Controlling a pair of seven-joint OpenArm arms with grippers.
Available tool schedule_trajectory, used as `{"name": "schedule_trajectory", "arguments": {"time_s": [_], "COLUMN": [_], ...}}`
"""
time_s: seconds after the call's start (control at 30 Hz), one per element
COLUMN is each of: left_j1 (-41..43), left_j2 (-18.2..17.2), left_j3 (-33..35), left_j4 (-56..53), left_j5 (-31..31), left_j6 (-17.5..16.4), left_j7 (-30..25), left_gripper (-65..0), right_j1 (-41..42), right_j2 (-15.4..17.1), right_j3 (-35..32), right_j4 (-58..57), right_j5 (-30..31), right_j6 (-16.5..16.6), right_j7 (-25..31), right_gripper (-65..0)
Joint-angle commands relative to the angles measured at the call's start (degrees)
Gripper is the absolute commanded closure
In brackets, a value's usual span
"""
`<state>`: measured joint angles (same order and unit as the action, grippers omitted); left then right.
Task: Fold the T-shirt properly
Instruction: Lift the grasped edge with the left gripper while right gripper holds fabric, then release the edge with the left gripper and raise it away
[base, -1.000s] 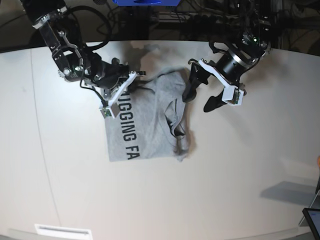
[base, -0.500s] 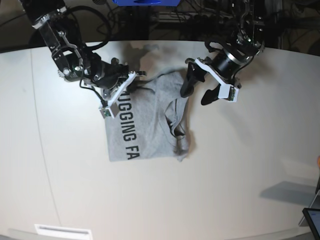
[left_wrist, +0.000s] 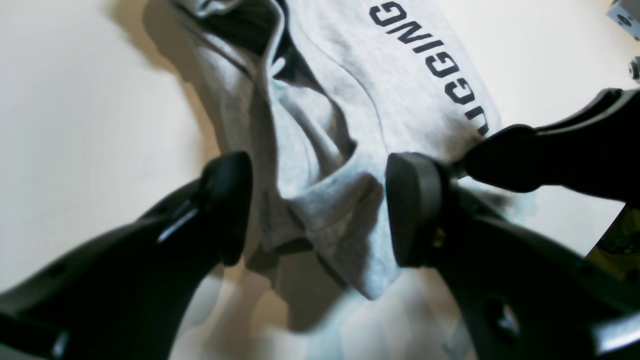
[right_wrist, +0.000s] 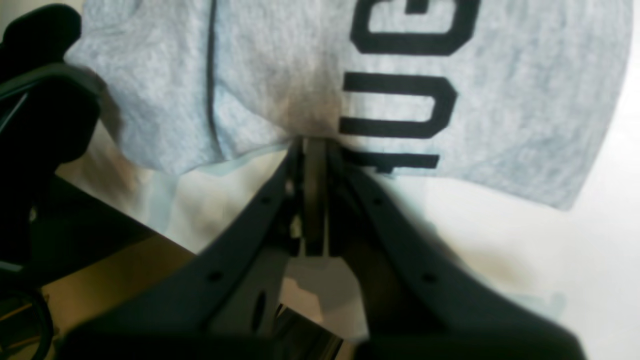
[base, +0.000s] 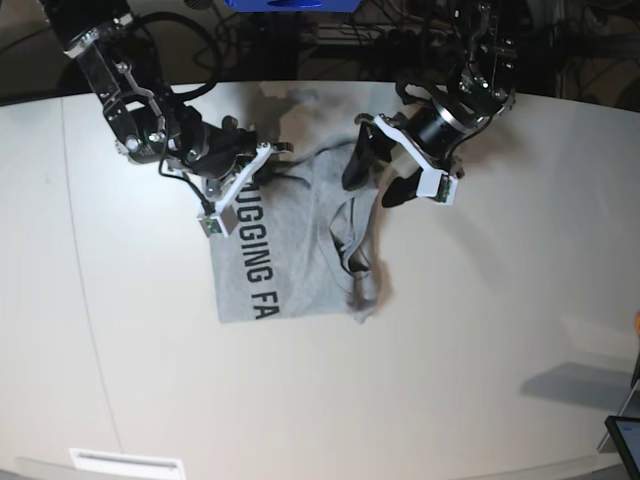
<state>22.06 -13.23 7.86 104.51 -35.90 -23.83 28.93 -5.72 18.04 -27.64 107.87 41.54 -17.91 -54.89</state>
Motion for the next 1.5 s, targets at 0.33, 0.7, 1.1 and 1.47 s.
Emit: {"name": "schedule_trajectory", "arguments": {"time_s": [0.33,0.7,1.1,1.47], "left_j1": [-1.63,-1.36,-1.1,-1.01], "left_j2": [-0.44,-0.52,-0.61,-1.32], "left_j3": [-0.08,-2.1,-3.59,-5.26], "left_j4": [0.24,-0.03,0.06,-0.03], "left_j5": [-0.98,-0.89,-0.89,-0.72], "left_j6": [-0.12,-0.12,-0.12,-0.12], "left_j7": [-1.46,-1.46,-1.46,-1.46], "left_gripper": [-9.2,-1.0,0.0,0.0], "right_j1": [0.92,1.1,1.1,0.84], "right_j2": [0.11,0.11,0.11,0.11], "right_j3": [0.25,0.25,0.25,0.25], "right_j4": [0.13,0.13,0.13,0.13], "right_j5": [0.26,0.26,0.26,0.26], "right_j6": [0.37,0.37,0.37,0.37], "right_j7": [0.87,0.87,0.87,0.87], "right_gripper": [-0.3,-0.3,-0.3,-0.3]}}
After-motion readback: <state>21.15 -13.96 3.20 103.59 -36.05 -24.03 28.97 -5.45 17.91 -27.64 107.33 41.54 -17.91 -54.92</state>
